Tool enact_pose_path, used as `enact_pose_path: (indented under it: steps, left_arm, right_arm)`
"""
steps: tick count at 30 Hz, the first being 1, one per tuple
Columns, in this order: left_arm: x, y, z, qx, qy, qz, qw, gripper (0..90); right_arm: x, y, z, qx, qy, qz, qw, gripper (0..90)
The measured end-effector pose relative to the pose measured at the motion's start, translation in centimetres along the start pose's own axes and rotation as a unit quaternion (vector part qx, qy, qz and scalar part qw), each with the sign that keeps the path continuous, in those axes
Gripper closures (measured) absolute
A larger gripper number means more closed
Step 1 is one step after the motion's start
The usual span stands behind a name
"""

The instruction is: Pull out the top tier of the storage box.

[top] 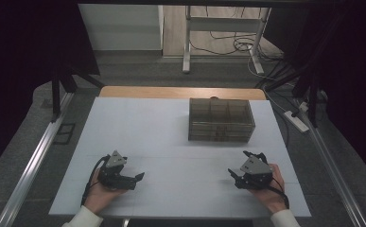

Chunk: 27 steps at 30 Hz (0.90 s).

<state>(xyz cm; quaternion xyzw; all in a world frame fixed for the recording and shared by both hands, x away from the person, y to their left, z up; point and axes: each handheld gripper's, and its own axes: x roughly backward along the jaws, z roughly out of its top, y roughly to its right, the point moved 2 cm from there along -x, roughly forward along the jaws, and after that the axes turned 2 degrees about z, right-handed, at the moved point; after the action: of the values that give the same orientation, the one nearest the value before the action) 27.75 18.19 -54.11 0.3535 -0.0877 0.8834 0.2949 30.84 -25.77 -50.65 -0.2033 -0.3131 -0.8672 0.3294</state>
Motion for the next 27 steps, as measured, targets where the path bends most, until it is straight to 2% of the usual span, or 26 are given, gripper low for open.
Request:
enact_pose_path:
  steps: [7, 12, 21, 27]
  left_arm:
    - [0.0, -0.1, 0.0, 0.001, -0.001, 0.0, 1.0, 7.1]
    - [0.0, -0.1, 0.0, 0.002, -0.001, 0.0, 1.0, 7.1]
    - [0.0, 0.0, 0.0, 0.001, -0.001, 0.0, 1.0, 7.1]
    - [-0.1, 0.0, -0.1, 0.0, -0.003, 0.0, 1.0, 7.1]
  right_arm:
    - [-0.5, 0.0, 0.5, 0.014, 0.0, -0.001, 0.9999, 18.7]
    - [-0.9, 0.0, 0.6, 0.015, 0.002, -0.005, 0.9999, 18.9]
    - [-1.2, 0.1, 1.1, 0.029, 0.0, -0.02, 0.9994, 20.4]
    - [-1.3, 0.4, 1.3, 0.03, 0.001, -0.029, 0.9992, 20.5]
